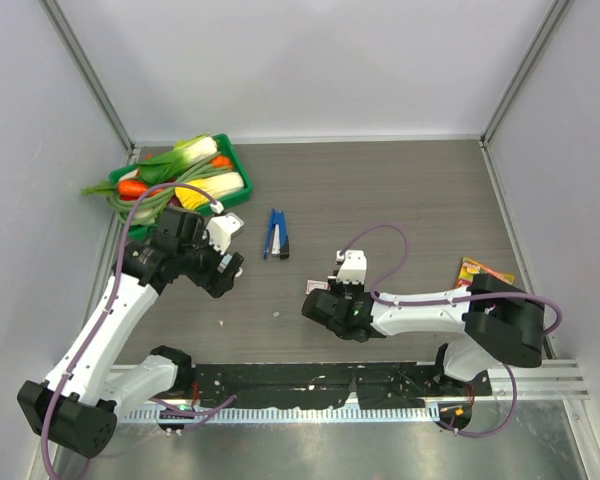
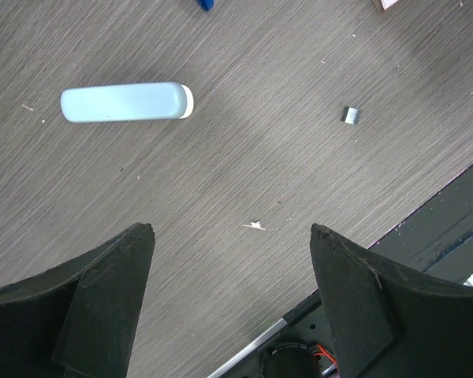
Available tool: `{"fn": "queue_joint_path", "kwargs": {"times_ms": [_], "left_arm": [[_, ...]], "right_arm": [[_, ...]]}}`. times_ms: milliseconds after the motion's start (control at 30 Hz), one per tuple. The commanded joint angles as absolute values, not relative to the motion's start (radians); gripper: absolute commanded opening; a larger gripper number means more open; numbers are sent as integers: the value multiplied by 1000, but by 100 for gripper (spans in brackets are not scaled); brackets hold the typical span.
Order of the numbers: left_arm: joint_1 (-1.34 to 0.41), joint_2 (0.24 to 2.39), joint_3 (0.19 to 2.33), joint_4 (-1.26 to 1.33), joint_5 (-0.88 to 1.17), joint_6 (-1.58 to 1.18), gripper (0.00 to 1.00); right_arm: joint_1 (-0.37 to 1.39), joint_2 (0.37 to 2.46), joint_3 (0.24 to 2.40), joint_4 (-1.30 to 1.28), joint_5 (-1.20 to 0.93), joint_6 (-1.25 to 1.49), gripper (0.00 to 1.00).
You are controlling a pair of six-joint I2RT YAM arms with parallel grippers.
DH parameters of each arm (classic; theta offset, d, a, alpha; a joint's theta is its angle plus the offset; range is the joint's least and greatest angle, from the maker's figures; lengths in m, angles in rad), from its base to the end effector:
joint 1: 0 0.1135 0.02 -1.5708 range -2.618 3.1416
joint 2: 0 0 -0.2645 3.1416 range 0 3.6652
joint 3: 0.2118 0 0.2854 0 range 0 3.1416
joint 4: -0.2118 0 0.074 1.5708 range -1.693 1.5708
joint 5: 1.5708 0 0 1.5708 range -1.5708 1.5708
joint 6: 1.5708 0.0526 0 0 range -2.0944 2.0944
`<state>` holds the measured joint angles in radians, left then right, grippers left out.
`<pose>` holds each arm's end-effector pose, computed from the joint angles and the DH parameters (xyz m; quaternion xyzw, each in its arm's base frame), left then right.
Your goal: Unload the staples from the stapler
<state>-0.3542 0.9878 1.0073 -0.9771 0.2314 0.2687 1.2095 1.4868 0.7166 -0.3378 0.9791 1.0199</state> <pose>0.2061 -0.0891 0.2973 0.3234 0.8908 -0.1228 0.2948 0.1419 0.2521 0.1334 0.0260 0.8654 -0.0199 0.5001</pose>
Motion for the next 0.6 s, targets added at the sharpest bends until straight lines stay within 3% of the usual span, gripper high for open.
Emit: {"fn": "queue_joint_path", "kwargs": {"times_ms": [0,567], "left_arm": [[-356,966,1017,-962,236,273,84],[-356,956,1005,-956,238,287,84]], "right_arm": [[1224,1523,761,-347,1049,1063,1],[1229,1588,781,-365,1074,1072,1]]}}
